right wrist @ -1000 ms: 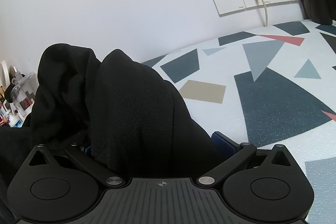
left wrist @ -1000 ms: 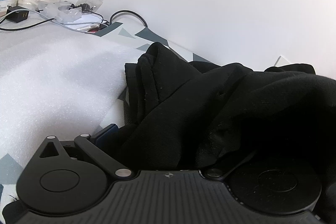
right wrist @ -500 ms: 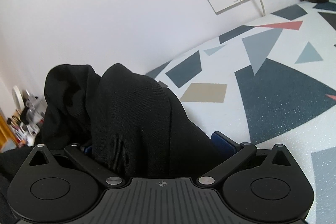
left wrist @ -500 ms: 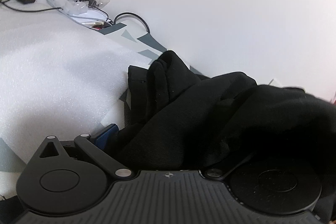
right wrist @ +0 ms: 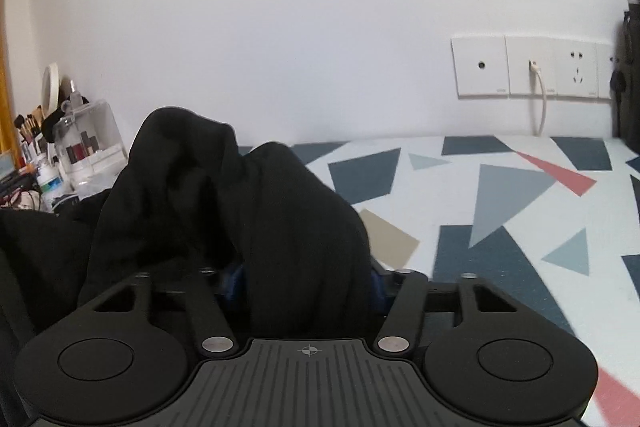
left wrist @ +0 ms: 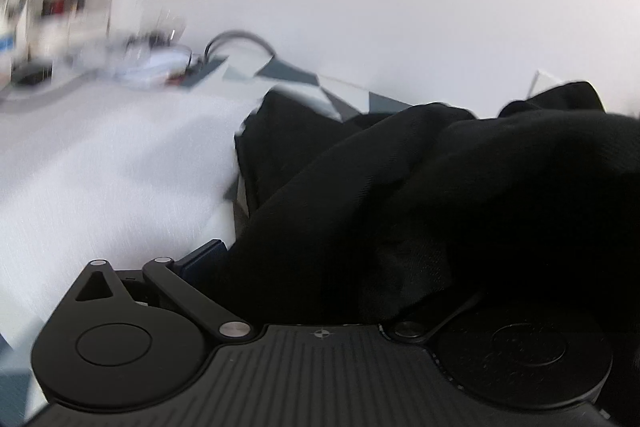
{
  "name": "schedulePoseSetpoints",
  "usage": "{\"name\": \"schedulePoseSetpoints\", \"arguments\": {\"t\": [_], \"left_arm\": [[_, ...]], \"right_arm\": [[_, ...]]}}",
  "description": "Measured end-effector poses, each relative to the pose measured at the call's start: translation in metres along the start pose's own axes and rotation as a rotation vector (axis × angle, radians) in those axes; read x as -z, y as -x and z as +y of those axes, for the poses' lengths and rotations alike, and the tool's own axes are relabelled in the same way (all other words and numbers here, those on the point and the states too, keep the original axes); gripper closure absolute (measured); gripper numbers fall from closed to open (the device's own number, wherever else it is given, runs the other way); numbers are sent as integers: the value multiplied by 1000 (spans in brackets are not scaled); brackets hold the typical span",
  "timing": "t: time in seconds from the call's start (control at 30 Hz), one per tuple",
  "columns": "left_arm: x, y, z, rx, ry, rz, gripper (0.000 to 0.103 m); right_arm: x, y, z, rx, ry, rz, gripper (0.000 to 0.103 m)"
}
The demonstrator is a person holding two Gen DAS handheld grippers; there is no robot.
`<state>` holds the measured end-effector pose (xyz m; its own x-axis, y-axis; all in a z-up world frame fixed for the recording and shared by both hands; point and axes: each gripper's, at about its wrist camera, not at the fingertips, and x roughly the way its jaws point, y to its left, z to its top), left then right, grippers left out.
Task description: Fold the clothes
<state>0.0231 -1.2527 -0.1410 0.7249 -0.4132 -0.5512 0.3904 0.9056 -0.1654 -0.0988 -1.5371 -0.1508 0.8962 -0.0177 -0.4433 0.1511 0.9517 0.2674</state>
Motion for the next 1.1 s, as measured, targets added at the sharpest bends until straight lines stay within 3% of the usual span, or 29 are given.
{"name": "schedulePoseSetpoints", "arguments": {"t": [0.07, 0.17, 0.3, 0.37, 0.5, 0.57, 0.67, 0.73, 0.8, 0.87, 1.03, 1.1], "left_arm": [[-5, 10, -14, -17, -123, -45, 12], [-16, 32, -32, 37, -258, -116, 19], [-31, 53, -42, 145, -294, -135, 19], [-29, 53, -45, 178, -308, -102, 18], [-9, 37, -48, 225, -351, 21, 11], [5, 33, -50, 230, -368, 51, 7], [19, 31, -54, 241, -376, 63, 5], [21, 28, -56, 243, -382, 68, 4], [20, 25, -62, 233, -405, 63, 4], [22, 29, -68, 222, -437, 52, 8], [30, 46, -78, 205, -521, 36, 23], [38, 51, -76, 189, -540, 36, 26]], "right_arm": [[-5, 3, -14, 1, -37, -5, 68], [-10, 13, -36, 54, -81, -32, 71], [-15, 31, -73, 170, -131, -74, 74], [-15, 38, -97, 245, -176, -83, 73], [-9, 52, -128, 449, -202, -72, 47], [-3, 72, -126, 476, -183, -104, 37], [4, 100, -110, 401, -156, -134, 31], [8, 112, -94, 287, -121, -127, 22], [11, 120, -72, 189, -88, -138, 6], [9, 113, -54, 109, -64, -135, 2], [9, 72, -32, 73, -48, -53, 3], [16, 60, -33, 68, -57, -6, 22]]}}
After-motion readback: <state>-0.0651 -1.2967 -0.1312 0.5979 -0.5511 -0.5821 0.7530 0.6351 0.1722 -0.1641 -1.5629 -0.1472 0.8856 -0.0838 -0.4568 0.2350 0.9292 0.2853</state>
